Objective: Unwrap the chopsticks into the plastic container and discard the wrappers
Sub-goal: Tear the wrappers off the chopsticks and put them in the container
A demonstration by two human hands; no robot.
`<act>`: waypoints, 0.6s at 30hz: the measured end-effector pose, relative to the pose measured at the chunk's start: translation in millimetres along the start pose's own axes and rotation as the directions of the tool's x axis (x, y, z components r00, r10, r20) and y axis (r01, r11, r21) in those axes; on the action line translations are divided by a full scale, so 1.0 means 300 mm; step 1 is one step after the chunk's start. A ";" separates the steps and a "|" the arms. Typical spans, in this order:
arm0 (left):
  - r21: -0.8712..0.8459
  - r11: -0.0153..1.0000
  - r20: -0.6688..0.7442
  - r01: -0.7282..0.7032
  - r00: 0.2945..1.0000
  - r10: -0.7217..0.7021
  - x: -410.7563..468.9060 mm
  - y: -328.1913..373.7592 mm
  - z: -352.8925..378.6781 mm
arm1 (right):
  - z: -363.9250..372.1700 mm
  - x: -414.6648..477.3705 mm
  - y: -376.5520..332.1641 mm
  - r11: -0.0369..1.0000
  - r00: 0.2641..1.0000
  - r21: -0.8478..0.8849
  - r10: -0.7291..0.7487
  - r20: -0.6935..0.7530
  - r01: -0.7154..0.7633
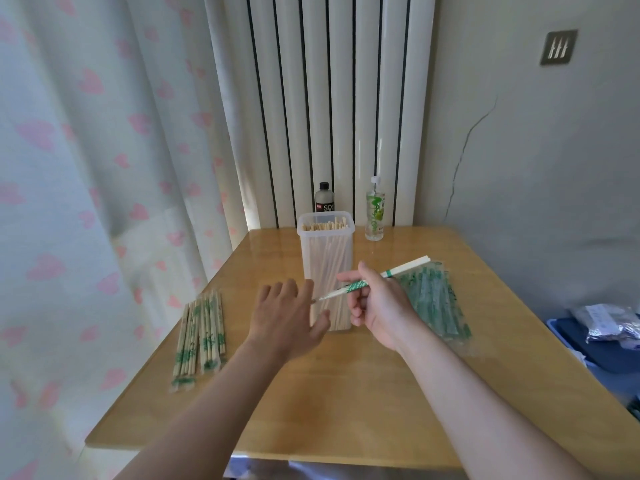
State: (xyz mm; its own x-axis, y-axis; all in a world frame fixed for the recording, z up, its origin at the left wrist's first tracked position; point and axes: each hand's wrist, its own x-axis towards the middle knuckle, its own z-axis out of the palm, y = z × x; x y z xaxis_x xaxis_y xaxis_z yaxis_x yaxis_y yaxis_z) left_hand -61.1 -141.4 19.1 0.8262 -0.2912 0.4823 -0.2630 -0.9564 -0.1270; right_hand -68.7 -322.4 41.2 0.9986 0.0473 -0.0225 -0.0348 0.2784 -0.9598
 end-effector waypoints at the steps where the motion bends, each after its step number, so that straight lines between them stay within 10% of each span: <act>1: -0.066 0.998 -0.008 -0.007 1.000 0.007 0.008 0.026 -0.012 | 0.010 -0.003 0.006 1.000 1.000 -0.004 0.009 -0.002 -0.009; 12: -0.146 0.956 -0.257 -0.255 0.943 0.212 0.026 0.029 0.006 | -0.108 -0.018 -0.065 0.985 0.984 0.148 -0.067 -0.167 0.093; 18: -0.106 0.992 -0.246 -0.065 0.968 0.037 0.027 -0.111 -0.013 | -0.201 -0.026 -0.100 0.967 0.941 0.187 -0.104 -0.322 0.171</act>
State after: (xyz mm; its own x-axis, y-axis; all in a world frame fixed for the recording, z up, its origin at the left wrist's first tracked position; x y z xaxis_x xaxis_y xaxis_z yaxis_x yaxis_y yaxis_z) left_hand -47.6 -111.8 30.7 0.6677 -0.3121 0.6758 -0.3673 -0.9278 -0.0656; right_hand -73.0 -388.9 53.3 0.9560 -0.2932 -0.0113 0.1296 0.4565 -0.8803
